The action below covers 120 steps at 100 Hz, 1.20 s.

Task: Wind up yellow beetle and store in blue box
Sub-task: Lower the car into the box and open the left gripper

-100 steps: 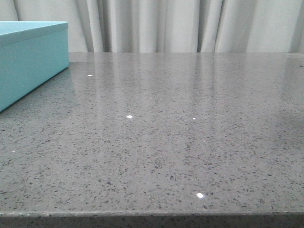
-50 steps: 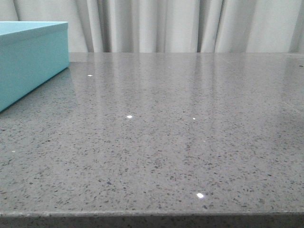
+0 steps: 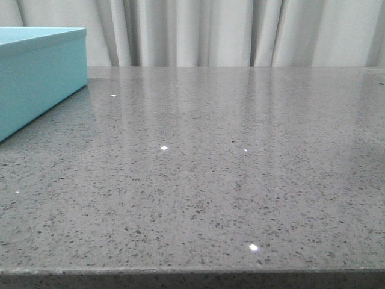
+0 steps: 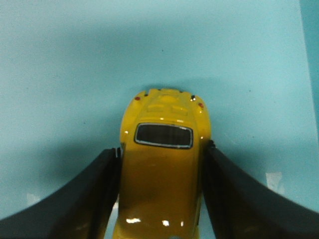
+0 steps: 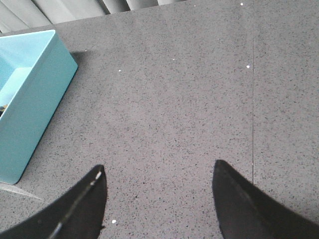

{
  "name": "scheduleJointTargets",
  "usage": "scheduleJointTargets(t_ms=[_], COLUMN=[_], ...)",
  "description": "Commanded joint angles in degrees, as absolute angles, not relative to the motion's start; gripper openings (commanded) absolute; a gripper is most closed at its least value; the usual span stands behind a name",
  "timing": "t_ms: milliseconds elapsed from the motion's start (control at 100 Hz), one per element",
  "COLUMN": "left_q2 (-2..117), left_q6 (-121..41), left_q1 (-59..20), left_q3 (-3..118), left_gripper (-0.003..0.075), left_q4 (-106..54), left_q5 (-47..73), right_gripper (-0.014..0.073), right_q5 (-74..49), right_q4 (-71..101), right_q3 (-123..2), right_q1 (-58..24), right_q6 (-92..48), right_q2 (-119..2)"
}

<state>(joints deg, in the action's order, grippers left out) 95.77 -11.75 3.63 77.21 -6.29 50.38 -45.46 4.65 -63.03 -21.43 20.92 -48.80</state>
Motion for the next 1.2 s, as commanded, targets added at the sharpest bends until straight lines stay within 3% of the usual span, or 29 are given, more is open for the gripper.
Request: scheduleJointTargets(t_ms=[0,100,390,760,1110,1190], left_q2=[93.4,93.4,91.8,79.8,66.4,62.7], left_q6=[-11.2,-11.2,-11.2,-11.4,-11.9,-12.0], left_q1=[3.7,3.7,3.7,3.7,3.7,3.7], left_q3=[78.6,78.6,79.0,79.0,75.8,73.0], left_gripper=[0.0389,0.0421,0.0421,0.0413,0.0179,0.0122], left_q4=[-7.1,-7.3,-7.3,-7.3,-9.8,-9.8], left_q5=[48.2,48.3,46.8,42.5,40.5,38.9], right_gripper=[0.0467,0.0467,0.0467,0.0467,0.0464,0.0395], right_q5=[-42.1,-42.3,-42.4,-40.8,-37.8,-36.3], right_q4=[5.0,5.0,5.0,3.4,-1.1,-1.5], right_q3=[-64.4,-64.4,-64.4,-64.3,-59.2,-56.8], right_q1=[-21.5,-21.5,-21.5,-21.5,-21.5,-21.5], right_q6=[20.5,20.5,20.5,14.2,14.2,14.2], right_q2=[-48.2,-48.2,-48.2,-45.4,-38.5,-36.5])
